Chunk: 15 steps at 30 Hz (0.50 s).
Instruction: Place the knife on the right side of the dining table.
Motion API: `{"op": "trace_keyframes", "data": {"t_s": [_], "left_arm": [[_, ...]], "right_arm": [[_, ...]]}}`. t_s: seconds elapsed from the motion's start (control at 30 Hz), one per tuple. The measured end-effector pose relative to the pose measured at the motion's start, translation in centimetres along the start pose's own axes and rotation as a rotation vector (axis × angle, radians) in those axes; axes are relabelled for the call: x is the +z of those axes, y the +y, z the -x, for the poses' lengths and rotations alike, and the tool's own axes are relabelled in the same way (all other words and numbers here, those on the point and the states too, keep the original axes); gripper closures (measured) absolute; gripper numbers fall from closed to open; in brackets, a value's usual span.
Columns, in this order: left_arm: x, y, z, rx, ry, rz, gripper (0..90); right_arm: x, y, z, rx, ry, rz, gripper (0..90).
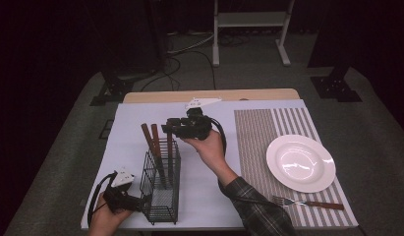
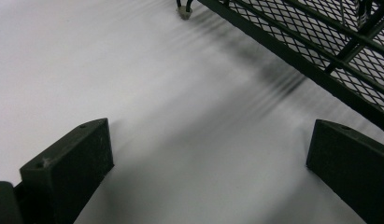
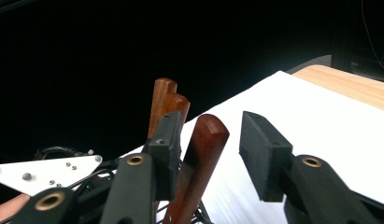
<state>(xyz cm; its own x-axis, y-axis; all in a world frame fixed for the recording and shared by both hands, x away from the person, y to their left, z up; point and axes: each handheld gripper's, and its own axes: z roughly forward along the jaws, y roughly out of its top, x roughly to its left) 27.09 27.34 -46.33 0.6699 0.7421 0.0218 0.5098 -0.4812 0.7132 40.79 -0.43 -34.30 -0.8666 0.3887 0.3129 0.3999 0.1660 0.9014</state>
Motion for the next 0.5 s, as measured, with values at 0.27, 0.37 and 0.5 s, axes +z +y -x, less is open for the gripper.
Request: {"op": "trace_keyframes", "data": {"t_s": [0.27,0.37,0.5], "left_arm": [[0.00,0.00,0.00,0.000,0.000,0.000,0.0],[0.01,0.00,0.01,-0.002,0.000,0.002,0.0],[0.01,0.00,0.01,-0.002,-0.001,0.002,0.0]], "right_arm": [[0.04,-0.04,-0.27,-0.003,0.015,0.006,70.3],[-0.11,-0.05,-0.39,-0.002,0.022,0.010,70.8],[-0.48,-0.07,-0.85,-0.006,0.046,0.027,72.7]]}}
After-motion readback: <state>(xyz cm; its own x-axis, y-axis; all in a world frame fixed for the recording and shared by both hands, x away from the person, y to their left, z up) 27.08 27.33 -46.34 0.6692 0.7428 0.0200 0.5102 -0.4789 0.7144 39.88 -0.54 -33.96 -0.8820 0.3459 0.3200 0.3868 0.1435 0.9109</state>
